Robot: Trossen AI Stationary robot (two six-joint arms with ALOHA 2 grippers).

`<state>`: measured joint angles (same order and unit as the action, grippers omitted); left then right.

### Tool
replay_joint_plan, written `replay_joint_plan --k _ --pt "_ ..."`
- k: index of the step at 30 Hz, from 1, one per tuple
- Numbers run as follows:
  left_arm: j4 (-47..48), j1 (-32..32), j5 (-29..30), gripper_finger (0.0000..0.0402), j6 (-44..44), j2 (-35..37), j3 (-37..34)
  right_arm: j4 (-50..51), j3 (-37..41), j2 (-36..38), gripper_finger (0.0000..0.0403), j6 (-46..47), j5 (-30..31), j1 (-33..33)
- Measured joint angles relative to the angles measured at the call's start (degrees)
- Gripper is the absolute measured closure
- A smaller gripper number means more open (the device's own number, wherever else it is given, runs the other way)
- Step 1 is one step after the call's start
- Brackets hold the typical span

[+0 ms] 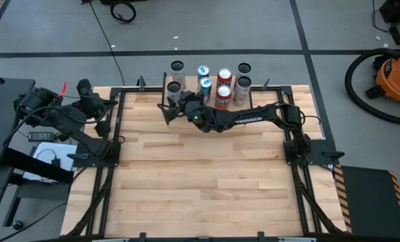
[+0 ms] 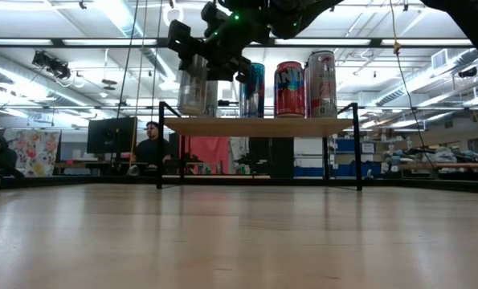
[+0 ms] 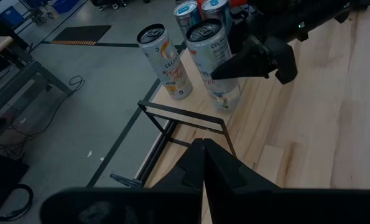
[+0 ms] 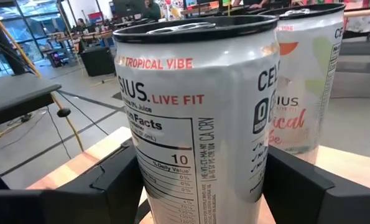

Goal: Place canned beverage on shelf
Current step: Adjust the soda cans on the shelf

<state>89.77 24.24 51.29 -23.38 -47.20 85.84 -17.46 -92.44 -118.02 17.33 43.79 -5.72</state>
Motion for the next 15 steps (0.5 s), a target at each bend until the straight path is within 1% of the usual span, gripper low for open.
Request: replay_joint_plan --k 5,11,15 --pt "-0.01 0.01 -0.01 0.0395 0.02 0.00 0.01 0.04 0.02 0.00 0.0108 -1.04 1.56 -0.15" --pt "0.01 0.01 0.00 0.0395 0.04 -0.02 0.02 0.47 0.04 0.02 0.0077 -1.38 1.72 -0.15" --pt "0.01 -0.01 0.00 0.0395 0.04 -0.02 0.00 0.42 0.04 0.04 0.0066 -1.39 1.08 -0.15"
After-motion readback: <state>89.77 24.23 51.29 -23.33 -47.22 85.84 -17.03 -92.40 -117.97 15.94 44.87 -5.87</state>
